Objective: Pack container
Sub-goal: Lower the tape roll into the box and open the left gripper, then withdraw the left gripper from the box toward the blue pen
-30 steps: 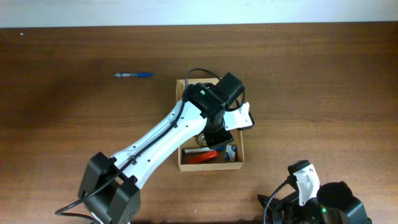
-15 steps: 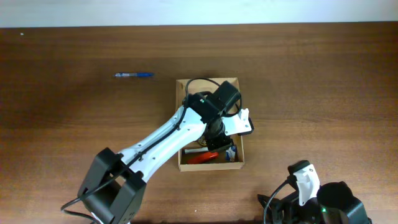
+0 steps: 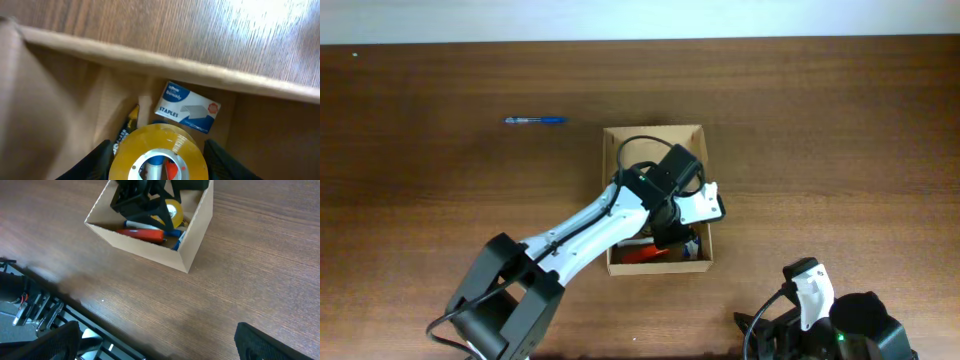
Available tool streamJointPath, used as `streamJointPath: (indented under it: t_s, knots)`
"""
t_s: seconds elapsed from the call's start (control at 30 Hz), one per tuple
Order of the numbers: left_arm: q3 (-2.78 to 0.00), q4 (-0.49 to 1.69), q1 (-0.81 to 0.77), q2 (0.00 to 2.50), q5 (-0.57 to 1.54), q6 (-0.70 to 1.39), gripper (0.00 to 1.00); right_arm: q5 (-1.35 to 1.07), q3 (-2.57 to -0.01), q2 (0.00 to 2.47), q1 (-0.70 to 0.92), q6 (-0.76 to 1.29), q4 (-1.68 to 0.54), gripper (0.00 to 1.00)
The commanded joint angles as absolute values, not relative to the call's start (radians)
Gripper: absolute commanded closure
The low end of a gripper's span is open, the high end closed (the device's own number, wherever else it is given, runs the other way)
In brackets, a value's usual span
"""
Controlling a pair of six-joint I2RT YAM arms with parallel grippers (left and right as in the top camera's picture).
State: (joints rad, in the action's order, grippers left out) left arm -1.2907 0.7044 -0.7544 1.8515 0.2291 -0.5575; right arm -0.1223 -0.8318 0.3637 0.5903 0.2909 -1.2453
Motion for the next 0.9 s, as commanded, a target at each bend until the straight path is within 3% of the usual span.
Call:
streamJointPath:
  t_s: [0.0, 0.17, 0.6, 0.87]
  knots:
    - [-1.282, 0.695, -0.751, 1.849, 0.247, -0.569, 0.53, -0.128, -0.828, 0.368, 0.598, 0.288, -1.242, 0.01]
    - [-1.282, 0.696, -0.751, 1.849, 0.247, -0.569, 0.37, -0.128, -0.828, 0.368, 0.598, 0.288, -1.242, 0.01]
    - [-1.389, 0.736, -0.724, 1.674, 0.234, -0.536, 0.37, -0.128, -0.828, 0.368, 0.598, 0.288, -1.242, 0.01]
    - [-1.421, 0.679, -0.556, 1.45, -0.007, -0.535, 0.32, -0.128, -0.828, 0.368, 0.598, 0.288, -1.242, 0.01]
